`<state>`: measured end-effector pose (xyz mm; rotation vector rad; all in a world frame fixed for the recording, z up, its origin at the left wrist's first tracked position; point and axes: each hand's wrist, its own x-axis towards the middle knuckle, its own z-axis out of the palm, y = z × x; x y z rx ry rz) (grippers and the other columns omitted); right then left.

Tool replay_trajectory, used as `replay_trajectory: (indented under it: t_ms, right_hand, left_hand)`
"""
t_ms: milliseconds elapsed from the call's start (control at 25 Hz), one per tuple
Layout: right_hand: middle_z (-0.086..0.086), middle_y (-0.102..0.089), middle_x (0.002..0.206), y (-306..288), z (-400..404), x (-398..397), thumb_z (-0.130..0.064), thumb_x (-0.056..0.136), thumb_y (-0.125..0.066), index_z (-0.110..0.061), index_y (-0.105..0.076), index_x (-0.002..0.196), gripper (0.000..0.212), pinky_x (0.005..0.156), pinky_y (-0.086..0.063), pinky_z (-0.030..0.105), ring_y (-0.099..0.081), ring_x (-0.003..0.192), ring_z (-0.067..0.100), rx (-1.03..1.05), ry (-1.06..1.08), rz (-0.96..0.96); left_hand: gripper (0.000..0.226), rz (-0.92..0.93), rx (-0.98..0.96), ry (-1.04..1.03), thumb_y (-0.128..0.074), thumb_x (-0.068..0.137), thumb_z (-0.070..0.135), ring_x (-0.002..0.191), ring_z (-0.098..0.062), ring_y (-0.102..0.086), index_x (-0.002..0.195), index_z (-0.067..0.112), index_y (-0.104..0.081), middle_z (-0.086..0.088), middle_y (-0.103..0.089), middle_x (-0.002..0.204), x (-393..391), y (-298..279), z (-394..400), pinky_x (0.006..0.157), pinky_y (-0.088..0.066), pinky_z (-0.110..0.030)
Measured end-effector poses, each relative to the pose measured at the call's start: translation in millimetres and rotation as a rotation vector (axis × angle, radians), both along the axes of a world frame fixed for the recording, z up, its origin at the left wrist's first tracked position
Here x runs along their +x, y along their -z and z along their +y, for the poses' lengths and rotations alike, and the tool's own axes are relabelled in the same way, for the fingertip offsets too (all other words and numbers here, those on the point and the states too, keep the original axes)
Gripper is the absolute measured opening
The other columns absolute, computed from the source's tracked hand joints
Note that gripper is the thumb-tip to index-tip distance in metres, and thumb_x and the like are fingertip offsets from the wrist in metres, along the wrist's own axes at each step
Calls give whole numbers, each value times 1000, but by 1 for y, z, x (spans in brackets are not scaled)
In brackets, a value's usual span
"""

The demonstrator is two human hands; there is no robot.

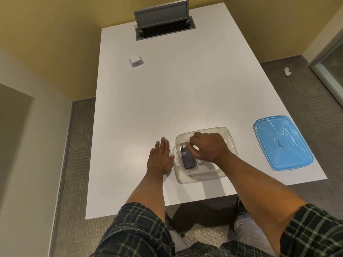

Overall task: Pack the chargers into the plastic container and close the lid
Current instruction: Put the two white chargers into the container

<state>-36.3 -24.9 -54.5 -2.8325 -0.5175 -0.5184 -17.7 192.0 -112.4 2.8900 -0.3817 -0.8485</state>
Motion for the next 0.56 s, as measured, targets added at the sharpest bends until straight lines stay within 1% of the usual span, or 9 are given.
replay_trajectory:
  t_ms: [80, 160, 240, 280, 360, 440, 560]
  right_hand:
    - [-2, -57, 59, -10, 8, 13, -36, 88, -67, -21, -65, 63, 29, 38, -31, 23, -52, 42, 20, 118, 15, -49]
    - [-4, -61, 65, -17, 17, 28, -36, 91, -65, -21, -68, 71, 25, 38, -39, 26, -56, 47, 18, 225, 87, -56]
    - [-4, -64, 76, -21, 22, 44, -33, 92, -65, -19, -70, 85, 16, 44, -46, 28, -63, 58, 18, 276, 173, 12]
    - [-2, -65, 84, -21, 23, 54, -31, 92, -64, -18, -70, 95, 15, 49, -48, 27, -65, 67, 19, 286, 207, 67]
    - [2, -64, 104, -17, 20, 75, -28, 92, -63, -15, -64, 116, 28, 60, -48, 29, -66, 86, 23, 253, 262, 196]
    - [7, -60, 119, -14, 17, 99, -29, 90, -62, -13, -55, 131, 44, 69, -48, 33, -62, 99, 28, 162, 302, 309]
    - [10, -54, 128, -14, 18, 133, -31, 89, -62, -12, -47, 139, 55, 77, -49, 38, -57, 109, 31, 31, 334, 412]
  left_hand:
    - [68, -74, -27, -6, -26, 108, 39, 158, -26, 4, 162, 13, 4, -4, 12, 170, 3, -1, 1, 128, -8, -43]
    - [66, -119, -57, -26, -25, 108, 40, 158, -25, 2, 162, 13, 3, -4, 10, 170, 9, -2, 0, 128, -8, -42]
    - [66, -131, -85, -42, -24, 108, 41, 158, -23, 4, 162, 16, 5, -1, 11, 170, 16, -5, 0, 128, -7, -42]
    - [67, -129, -88, -46, -23, 108, 42, 158, -22, 6, 162, 17, 7, 1, 12, 170, 21, -6, 1, 128, -6, -42]
    - [67, -126, -78, -48, -22, 108, 43, 158, -20, 8, 162, 18, 10, 2, 15, 169, 34, -8, 4, 128, -5, -41]
    - [68, -143, -61, -43, -21, 108, 44, 158, -20, 10, 161, 17, 11, 2, 17, 169, 48, -9, 8, 128, -4, -40]
    - [68, -195, -67, -43, -22, 108, 43, 158, -19, 9, 161, 16, 10, 1, 16, 169, 69, -10, 13, 128, -5, -39]
